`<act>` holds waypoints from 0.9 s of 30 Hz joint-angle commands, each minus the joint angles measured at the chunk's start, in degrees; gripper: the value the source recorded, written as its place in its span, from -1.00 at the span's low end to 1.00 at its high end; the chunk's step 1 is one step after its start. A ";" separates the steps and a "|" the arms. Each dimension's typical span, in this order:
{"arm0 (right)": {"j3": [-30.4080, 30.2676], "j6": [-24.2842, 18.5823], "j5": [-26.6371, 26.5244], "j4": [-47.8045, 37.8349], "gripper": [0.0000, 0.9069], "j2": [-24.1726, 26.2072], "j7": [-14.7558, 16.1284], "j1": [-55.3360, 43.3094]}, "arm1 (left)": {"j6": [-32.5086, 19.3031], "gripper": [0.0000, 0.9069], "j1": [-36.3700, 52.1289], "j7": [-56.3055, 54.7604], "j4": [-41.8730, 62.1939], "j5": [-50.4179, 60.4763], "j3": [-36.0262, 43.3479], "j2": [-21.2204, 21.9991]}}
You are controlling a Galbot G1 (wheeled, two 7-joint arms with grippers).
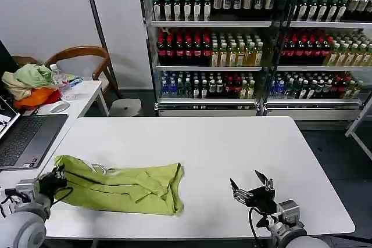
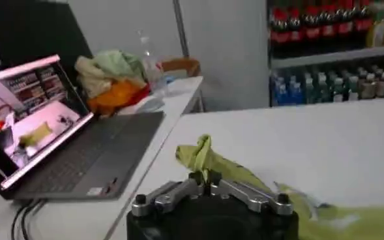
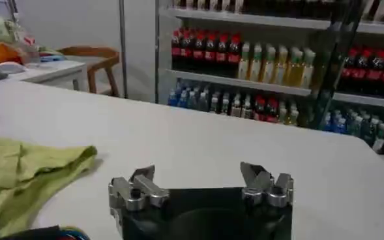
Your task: Fold and organize the clothes.
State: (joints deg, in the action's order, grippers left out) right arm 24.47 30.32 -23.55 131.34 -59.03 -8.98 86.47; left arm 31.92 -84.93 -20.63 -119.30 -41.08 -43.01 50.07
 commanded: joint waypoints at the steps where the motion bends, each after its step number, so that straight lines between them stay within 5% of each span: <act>1: 2.01 0.15 0.33 0.95 1.00 -0.08 -0.01 1.80 | 1.08 -0.89 0.46 2.58 -10.67 -1.42 8.61 3.69; 12: 3.48 0.40 1.62 0.87 1.00 -0.19 -0.01 3.20 | 0.83 -0.89 4.38 4.10 -11.61 6.31 25.31 10.87; 27: 5.54 0.44 1.91 1.15 1.00 -0.11 0.03 4.42 | -3.51 -0.89 12.90 6.93 -0.12 12.11 32.86 13.35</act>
State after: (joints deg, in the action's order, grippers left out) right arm 29.37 30.78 -21.80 132.57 -59.04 -8.95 90.61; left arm 29.69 -75.82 -14.71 -123.01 -31.77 -16.19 61.77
